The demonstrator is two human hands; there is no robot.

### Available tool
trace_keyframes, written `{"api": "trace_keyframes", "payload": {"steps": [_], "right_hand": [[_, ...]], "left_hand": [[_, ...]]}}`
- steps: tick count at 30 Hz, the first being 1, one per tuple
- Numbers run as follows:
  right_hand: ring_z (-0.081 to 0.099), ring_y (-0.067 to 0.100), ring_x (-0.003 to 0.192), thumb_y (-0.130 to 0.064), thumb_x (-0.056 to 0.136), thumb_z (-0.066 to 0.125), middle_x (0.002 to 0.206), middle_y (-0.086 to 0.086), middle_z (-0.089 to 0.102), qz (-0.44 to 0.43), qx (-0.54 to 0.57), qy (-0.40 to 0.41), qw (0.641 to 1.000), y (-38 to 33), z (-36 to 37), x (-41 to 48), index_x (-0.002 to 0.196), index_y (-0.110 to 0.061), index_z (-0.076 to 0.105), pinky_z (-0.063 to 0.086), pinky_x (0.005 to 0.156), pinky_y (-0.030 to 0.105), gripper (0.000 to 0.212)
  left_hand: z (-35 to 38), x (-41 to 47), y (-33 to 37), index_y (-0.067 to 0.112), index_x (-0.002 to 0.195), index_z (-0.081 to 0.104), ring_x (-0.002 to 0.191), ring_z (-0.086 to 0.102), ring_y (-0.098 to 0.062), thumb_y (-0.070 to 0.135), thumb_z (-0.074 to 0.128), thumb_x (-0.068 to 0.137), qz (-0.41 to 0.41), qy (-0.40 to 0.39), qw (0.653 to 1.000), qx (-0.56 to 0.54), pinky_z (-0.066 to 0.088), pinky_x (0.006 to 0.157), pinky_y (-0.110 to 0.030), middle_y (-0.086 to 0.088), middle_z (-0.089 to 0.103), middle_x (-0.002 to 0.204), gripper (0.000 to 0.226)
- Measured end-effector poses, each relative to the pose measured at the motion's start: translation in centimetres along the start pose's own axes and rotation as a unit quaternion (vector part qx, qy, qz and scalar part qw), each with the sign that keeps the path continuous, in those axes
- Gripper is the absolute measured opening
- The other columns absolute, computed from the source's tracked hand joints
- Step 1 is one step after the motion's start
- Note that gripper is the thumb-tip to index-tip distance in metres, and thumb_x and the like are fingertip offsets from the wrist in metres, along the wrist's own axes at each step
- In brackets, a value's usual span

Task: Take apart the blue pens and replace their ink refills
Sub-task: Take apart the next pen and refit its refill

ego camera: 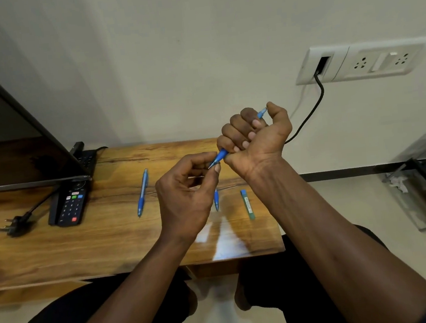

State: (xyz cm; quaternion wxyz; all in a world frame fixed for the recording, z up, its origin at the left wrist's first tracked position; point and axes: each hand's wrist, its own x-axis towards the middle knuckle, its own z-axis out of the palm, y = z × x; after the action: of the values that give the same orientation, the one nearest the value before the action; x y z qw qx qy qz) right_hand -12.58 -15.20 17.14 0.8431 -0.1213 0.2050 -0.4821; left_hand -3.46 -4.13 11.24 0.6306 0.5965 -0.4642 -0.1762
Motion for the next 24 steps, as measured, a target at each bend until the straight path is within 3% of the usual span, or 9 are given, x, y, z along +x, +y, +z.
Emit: {"api": "trace_keyframes", "payload": {"steps": [24], "right_hand": [[0.016,0.010,0.036,-0.045,0.094,0.034,0.043,-0.006,0.021,-0.004,0.001,-0.059,0.998,-0.14,-0.07,0.25,0.052,-0.020,0.031,0.013,0.043,0.020,0.049]], "left_hand": [[-0.04,0.39,-0.02,0.016,0.113,0.077,0.096,0.076,-0.021,0.006,0.078,0.092,-0.012,-0.002,1.000,-0.022,0.064,0.082,-0.034,0.004,0.079,0.101,0.023]]}}
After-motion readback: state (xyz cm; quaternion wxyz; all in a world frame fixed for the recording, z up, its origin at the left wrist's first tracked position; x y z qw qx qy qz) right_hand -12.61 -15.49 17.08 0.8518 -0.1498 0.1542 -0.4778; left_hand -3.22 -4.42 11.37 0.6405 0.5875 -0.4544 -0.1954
